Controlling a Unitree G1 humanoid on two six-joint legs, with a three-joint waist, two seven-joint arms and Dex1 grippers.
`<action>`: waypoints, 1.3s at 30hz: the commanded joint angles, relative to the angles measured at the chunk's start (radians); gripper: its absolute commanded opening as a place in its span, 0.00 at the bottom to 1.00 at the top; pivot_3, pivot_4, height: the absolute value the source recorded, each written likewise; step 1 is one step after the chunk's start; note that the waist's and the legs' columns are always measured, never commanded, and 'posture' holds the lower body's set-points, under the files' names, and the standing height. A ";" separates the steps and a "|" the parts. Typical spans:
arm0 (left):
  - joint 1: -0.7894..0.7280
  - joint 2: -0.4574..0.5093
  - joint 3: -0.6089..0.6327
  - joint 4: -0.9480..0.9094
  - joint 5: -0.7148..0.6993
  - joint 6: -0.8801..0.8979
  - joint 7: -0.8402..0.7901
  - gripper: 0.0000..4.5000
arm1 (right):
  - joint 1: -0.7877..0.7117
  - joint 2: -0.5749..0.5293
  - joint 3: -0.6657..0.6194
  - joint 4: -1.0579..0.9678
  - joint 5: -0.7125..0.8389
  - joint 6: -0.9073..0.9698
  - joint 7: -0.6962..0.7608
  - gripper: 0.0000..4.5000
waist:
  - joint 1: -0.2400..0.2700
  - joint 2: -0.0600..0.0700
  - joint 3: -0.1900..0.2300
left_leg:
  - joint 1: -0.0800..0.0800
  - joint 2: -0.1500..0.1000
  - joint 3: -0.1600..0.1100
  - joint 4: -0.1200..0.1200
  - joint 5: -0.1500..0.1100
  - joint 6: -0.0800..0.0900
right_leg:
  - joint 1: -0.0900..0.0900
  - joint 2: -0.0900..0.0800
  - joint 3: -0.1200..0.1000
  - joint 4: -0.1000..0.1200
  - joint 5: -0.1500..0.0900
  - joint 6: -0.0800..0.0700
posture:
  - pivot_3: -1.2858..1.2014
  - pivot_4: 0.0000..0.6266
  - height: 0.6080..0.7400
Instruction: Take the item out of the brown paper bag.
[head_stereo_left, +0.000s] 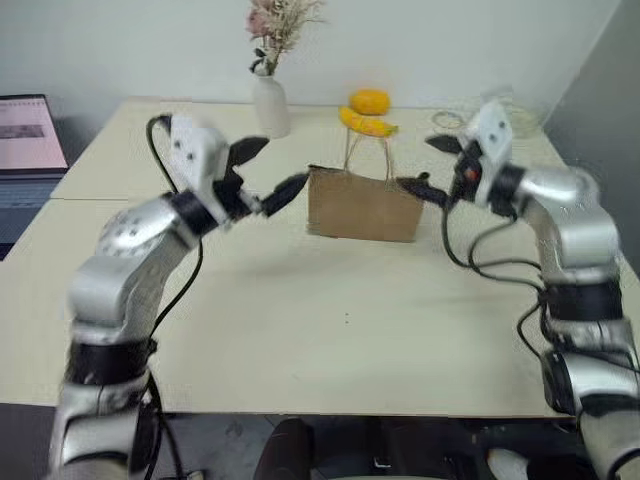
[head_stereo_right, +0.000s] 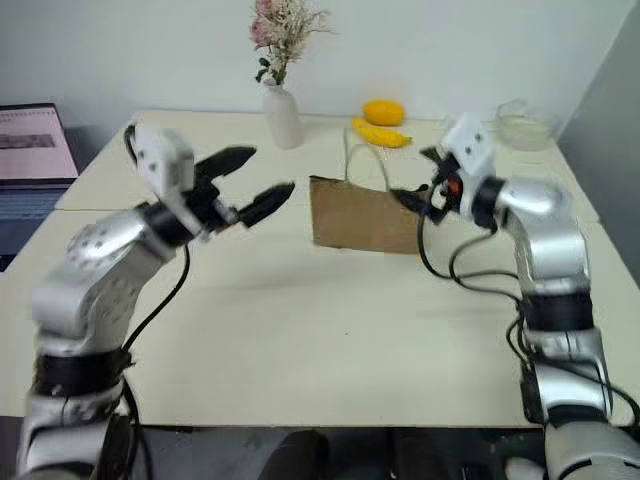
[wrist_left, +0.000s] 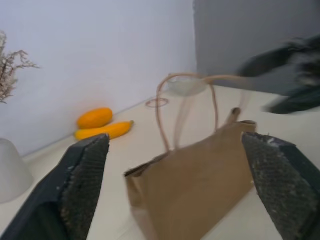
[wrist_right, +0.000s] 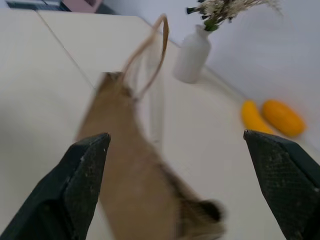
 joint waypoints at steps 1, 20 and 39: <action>-0.154 -0.039 -0.060 0.289 0.118 -0.150 -0.081 0.72 | 0.124 0.007 -0.028 -0.281 0.091 0.092 -0.067 1.00 | -0.006 0.000 0.000 | 0.000 -0.001 0.001 0.000 0.000 0.000 | 0.000 0.000 0.001 0.000 0.000 0.000 | 0.52 0.24 1.00; -0.642 -0.211 -0.148 1.368 0.538 -0.640 -0.058 0.00 | 0.310 0.062 0.004 -0.553 0.173 0.226 -0.377 1.00 | -0.015 0.000 0.000 | -0.003 -0.002 0.004 0.002 0.000 0.001 | -0.001 0.002 0.000 -0.002 -0.002 0.006 | 0.52 0.24 1.00; -0.431 -0.112 -0.148 1.200 0.529 -0.682 -0.762 0.00 | 0.435 -0.103 -0.070 -0.603 0.313 0.256 -0.353 1.00 | -0.013 -0.001 0.000 | -0.002 -0.001 0.005 0.004 0.000 0.001 | 0.000 0.002 0.000 -0.001 -0.002 0.007 | 0.52 0.24 1.00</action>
